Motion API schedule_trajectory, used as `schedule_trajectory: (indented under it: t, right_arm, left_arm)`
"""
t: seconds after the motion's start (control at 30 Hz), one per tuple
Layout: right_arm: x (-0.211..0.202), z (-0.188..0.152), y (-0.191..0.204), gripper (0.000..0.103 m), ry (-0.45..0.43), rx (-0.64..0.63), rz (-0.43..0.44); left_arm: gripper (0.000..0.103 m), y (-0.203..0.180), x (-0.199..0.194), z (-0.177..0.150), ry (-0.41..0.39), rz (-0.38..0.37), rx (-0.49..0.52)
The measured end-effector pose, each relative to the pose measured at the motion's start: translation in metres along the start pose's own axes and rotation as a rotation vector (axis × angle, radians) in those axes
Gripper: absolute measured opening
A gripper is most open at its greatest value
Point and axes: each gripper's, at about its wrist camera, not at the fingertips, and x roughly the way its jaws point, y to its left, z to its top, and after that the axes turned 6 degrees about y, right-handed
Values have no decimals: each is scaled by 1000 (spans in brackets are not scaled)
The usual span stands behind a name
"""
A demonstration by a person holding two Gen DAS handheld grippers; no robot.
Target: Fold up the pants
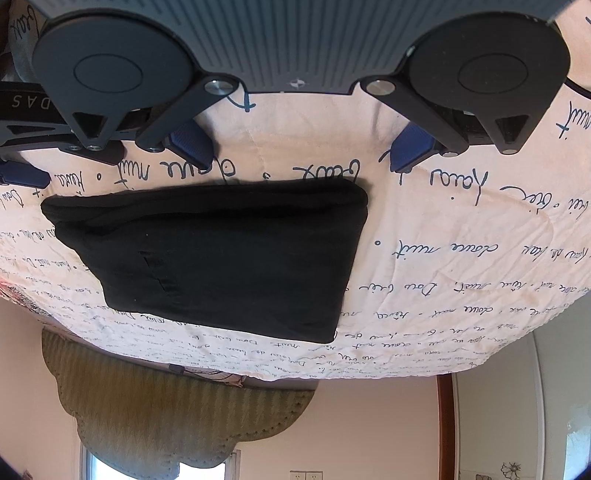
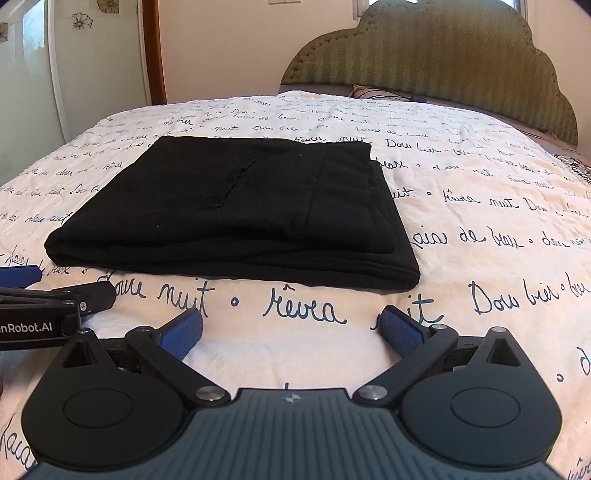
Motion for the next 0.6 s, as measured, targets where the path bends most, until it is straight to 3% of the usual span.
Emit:
schedule_trajectory:
  t: [0.6]
  right_arm:
    - [0, -1, 7, 103, 2, 51, -58]
  left_arm:
    - [103, 1, -3, -2, -5, 8, 2]
